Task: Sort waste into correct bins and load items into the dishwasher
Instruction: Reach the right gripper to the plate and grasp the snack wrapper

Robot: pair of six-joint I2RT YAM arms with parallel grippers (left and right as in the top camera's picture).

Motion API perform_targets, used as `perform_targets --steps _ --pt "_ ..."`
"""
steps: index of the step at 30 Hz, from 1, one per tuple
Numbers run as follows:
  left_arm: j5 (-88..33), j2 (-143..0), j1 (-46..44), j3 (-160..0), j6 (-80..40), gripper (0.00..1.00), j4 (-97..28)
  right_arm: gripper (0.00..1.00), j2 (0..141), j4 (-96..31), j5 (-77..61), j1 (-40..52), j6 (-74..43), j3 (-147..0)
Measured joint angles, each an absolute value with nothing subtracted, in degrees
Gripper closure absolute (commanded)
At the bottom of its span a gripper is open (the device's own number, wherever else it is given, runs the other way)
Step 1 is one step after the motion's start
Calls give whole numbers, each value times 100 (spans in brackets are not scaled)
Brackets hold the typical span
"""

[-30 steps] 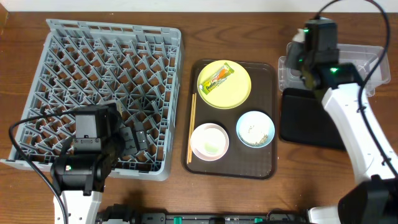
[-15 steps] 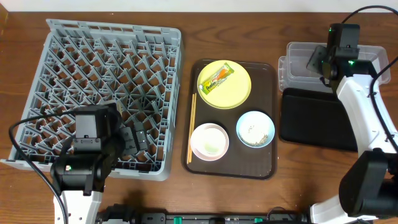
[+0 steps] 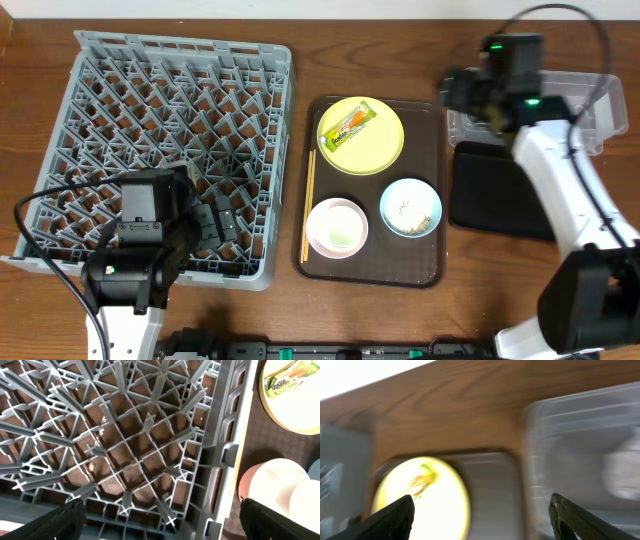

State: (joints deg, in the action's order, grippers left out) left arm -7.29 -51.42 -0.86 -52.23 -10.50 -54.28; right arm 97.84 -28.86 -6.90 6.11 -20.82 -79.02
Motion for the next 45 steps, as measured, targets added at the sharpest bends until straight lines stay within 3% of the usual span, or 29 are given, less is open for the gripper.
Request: perform_targets --steps 5,9,12,16,23,27,40,45 --pt "-729 -5142 -86 -5223 -1050 2 -5426 4 9813 -2606 -248 1712 -2493 -7902" --pt "-729 -5144 -86 -5223 -1050 2 -5428 11 10116 -2021 198 2375 -2818 -7902" --pt "-729 -5144 -86 -5223 -1050 2 -5428 1 10575 -1693 301 2633 -3068 -7913" --pt "-729 -5142 -86 -5223 -1050 1 -5463 1 11100 -2255 329 2670 -3151 -8390" --pt "-729 -5142 -86 -5227 -1050 2 -5511 1 11426 -3979 451 2593 -3035 -10534" --pt "-729 -5142 -86 -5227 -1050 1 -5507 1 11607 -4545 486 2556 -3105 -10871" --pt "-729 -5142 -86 -5227 -1050 2 -5509 1 13185 -4480 499 2956 -3566 -10792" --pt "-729 -5142 -86 -5227 -1050 1 -5509 19 13391 -4517 497 3074 -3948 -10792"
